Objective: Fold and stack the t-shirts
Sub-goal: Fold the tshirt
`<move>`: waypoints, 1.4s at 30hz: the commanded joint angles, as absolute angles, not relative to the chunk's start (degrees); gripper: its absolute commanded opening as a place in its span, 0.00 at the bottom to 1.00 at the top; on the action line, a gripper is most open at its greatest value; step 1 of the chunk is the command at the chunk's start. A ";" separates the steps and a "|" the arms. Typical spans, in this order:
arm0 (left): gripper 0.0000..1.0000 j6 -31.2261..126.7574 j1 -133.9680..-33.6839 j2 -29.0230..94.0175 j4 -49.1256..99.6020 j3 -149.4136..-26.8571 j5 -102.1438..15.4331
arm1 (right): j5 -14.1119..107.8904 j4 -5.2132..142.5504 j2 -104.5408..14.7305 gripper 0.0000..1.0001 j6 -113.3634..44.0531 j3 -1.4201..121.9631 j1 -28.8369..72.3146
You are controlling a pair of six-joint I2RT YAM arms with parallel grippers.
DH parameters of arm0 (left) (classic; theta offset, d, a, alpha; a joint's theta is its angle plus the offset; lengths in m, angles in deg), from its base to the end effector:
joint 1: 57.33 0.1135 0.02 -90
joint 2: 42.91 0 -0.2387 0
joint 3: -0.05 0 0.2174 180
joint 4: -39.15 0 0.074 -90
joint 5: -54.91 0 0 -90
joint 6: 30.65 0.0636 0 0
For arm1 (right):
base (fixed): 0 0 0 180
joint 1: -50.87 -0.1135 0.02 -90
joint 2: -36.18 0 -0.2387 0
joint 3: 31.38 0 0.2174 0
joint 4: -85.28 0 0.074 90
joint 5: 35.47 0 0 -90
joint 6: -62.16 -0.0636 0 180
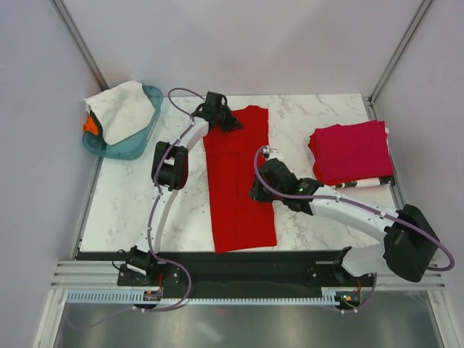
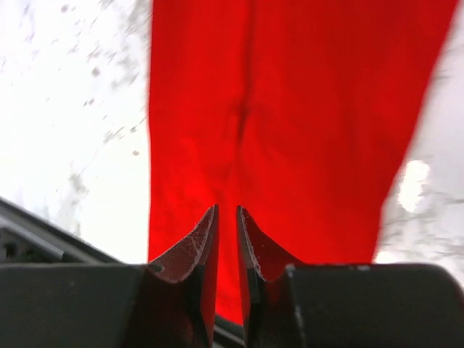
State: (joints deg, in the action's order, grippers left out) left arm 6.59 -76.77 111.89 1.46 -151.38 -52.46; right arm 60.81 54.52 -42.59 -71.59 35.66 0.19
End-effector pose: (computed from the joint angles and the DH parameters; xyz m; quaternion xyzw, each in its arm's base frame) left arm 0.5166 -0.2025 0.1139 -0.1980 0.8799 -0.3523 0.2499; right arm 0.1876 0.2181 0.2107 -0.0332 0.9136 0.2611 0.3100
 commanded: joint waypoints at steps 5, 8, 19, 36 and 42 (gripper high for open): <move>0.02 9.32 -76.31 105.74 4.41 -149.59 -58.12 | 62.53 50.89 -40.37 0.24 -64.76 34.91 9.89; 0.11 13.89 -76.40 95.63 4.33 -142.13 -58.56 | 62.27 51.16 -43.62 0.29 -62.57 39.11 14.02; 0.22 19.18 -76.22 59.86 7.39 -99.50 -57.51 | 54.71 56.08 -64.62 0.37 -60.28 55.81 26.52; 0.16 19.71 -75.08 51.21 13.82 -69.31 -53.90 | 47.41 54.68 -93.19 0.00 -60.80 83.60 31.97; 0.13 19.44 -73.24 58.59 14.17 -73.61 -54.70 | 47.06 54.32 -96.79 0.00 -61.06 85.89 33.46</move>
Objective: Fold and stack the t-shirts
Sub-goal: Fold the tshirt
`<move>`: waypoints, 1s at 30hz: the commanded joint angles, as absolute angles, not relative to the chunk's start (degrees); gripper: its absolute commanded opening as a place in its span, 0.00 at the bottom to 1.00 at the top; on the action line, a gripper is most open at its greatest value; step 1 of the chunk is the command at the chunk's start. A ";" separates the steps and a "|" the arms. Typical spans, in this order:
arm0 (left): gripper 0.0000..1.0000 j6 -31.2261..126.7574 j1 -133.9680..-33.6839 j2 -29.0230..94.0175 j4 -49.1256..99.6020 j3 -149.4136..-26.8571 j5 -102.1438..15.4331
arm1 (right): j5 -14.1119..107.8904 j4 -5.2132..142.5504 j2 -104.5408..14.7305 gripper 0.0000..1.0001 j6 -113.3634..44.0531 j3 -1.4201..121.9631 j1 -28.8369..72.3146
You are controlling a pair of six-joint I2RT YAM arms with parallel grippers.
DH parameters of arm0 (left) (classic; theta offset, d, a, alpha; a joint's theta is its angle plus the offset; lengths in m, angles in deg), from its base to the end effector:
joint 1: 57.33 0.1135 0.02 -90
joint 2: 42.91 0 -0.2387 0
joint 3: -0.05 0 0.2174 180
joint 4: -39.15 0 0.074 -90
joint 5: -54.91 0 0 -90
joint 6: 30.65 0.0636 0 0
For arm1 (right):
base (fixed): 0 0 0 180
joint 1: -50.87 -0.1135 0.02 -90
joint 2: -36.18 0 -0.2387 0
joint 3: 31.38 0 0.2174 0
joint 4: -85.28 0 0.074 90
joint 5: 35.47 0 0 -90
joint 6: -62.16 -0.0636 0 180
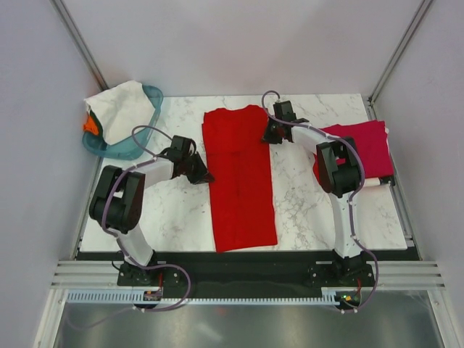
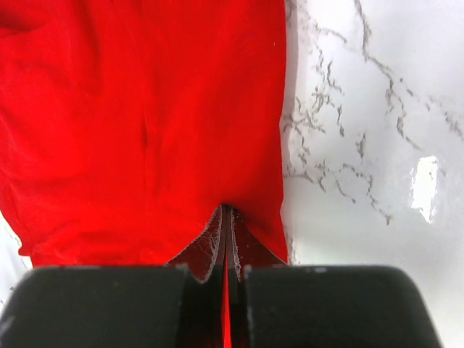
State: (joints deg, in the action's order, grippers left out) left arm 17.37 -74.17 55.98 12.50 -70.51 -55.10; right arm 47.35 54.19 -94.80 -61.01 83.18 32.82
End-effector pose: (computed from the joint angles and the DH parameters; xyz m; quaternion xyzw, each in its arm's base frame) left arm 0.3048 -0.1150 0.1366 -0.1534 0.9280 -0.2898 0.1768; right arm 0.4517 0.1556 0.1312 0.0999 0.9251 0.2089 0.3009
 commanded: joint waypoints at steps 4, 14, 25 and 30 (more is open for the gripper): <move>0.12 19.36 -71.05 63.69 14.08 -76.77 -55.66 | 47.23 54.32 -99.17 0.00 -61.76 87.38 33.99; 0.09 16.98 -66.29 74.07 14.61 -84.87 -57.33 | 50.58 54.41 -104.27 0.02 -64.58 94.05 35.05; 0.23 16.19 -67.70 55.90 16.19 -70.75 -59.26 | 46.97 57.48 -85.40 0.47 -60.01 77.65 31.36; 0.38 18.91 -67.70 44.21 12.94 -62.74 -59.61 | 50.57 59.86 -68.17 0.49 -60.01 55.95 26.53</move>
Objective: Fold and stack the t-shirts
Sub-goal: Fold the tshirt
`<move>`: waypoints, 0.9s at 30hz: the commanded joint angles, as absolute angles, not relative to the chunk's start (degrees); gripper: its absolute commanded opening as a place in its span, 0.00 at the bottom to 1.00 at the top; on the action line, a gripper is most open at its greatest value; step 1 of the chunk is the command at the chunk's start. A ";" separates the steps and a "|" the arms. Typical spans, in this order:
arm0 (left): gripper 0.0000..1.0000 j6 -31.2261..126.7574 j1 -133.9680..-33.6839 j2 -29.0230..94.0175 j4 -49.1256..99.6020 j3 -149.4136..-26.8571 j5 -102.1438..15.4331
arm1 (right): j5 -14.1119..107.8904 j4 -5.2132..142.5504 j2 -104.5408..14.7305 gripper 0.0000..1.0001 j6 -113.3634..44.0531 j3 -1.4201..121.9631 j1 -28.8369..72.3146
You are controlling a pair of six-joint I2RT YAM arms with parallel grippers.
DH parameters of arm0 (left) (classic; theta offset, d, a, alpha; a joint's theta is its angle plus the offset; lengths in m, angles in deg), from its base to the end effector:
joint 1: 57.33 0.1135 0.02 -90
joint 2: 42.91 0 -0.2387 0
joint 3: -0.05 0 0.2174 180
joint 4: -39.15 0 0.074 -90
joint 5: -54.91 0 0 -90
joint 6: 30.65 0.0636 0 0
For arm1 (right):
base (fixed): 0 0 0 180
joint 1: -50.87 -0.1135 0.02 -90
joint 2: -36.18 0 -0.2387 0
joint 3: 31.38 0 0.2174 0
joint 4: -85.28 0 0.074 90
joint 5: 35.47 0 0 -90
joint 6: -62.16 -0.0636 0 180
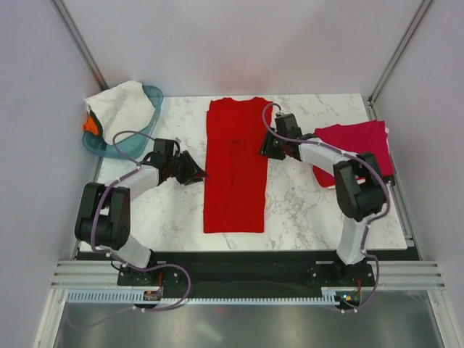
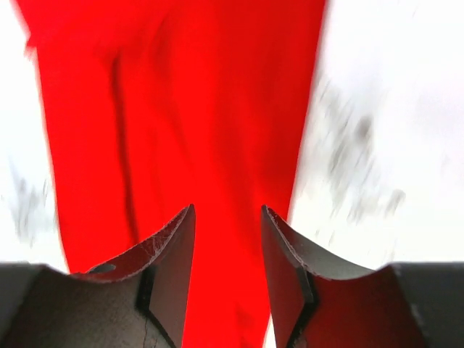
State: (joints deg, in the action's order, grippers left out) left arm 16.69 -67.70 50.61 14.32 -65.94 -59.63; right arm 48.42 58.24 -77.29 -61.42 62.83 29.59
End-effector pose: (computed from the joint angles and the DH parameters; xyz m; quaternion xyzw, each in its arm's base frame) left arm 0.2982 -0.0814 0.1469 -0.1913 0.9075 -0.3207 0.1923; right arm 0.3844 0.1570 0.1615 0.0796 0.9236 0.2151 0.3071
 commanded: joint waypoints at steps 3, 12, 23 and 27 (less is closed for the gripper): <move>0.41 19.44 -67.78 36.74 11.45 -56.67 -60.32 | 53.20 58.81 -61.57 0.49 -59.66 46.71 22.31; 0.42 18.30 -70.15 26.18 9.16 -44.02 -62.52 | 59.01 53.54 -50.14 0.50 -66.50 30.96 8.60; 0.42 17.86 -72.44 26.44 9.51 -38.82 -63.04 | 61.91 52.21 -46.71 0.43 -73.28 24.81 1.21; 0.43 17.07 -73.41 26.79 9.60 -37.77 -63.39 | 61.65 51.69 -44.25 0.47 -74.16 23.58 0.59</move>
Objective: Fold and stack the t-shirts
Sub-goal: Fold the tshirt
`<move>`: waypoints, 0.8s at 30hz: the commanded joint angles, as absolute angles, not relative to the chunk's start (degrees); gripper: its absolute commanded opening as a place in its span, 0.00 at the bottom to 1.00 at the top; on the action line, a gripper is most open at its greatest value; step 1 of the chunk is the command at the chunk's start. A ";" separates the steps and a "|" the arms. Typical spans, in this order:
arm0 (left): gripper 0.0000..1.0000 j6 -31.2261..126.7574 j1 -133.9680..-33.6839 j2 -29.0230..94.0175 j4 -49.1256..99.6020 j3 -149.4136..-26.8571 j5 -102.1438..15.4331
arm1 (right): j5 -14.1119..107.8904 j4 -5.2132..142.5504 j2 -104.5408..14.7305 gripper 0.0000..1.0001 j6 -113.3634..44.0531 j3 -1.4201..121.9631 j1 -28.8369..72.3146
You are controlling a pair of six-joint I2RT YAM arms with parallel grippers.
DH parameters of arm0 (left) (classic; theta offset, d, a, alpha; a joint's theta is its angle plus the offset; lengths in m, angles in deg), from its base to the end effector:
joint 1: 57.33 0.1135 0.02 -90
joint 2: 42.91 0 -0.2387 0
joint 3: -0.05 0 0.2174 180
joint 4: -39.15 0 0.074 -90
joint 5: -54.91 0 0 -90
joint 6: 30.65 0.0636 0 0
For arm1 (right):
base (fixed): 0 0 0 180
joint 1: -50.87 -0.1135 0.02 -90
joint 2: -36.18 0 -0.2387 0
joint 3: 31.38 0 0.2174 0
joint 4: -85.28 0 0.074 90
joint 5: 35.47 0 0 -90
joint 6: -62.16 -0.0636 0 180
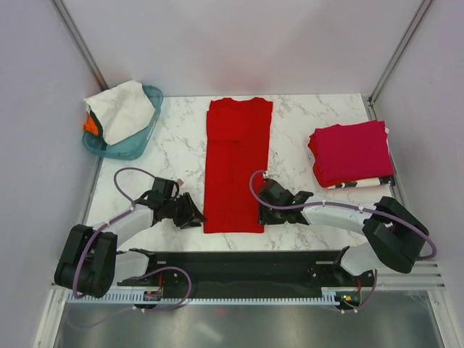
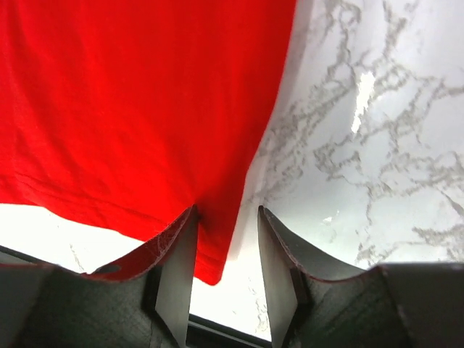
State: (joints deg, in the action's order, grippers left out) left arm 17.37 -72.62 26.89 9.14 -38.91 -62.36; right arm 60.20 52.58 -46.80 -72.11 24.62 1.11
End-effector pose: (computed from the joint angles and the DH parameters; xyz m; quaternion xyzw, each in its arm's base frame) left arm 0.1735 -0.0776 0.1121 -0.1594 0.9288 -0.3174 0.1053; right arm 0.1688 0.1897 0.1333 -0.0332 0.9635 0.1585 0.2130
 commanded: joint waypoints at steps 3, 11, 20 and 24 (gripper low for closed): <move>0.42 16.81 -73.94 26.79 10.13 -37.32 -63.57 | 61.39 51.34 -43.37 0.47 -74.42 23.22 0.24; 0.34 16.02 -75.43 29.34 13.28 -35.92 -64.01 | 61.12 50.37 -42.58 0.32 -75.39 21.56 -0.55; 0.02 14.43 -75.43 28.11 14.43 -33.28 -61.55 | 61.21 49.05 -37.92 0.09 -78.38 17.16 -0.55; 0.02 14.08 -75.43 27.76 14.70 -32.84 -61.46 | 61.30 48.79 -35.99 0.08 -79.87 14.27 -0.55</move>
State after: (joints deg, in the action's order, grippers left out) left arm 14.35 -75.15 27.72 15.76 -34.58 -65.29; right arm 60.42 50.94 -37.84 -78.03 16.45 -0.29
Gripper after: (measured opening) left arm 0.033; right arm 0.087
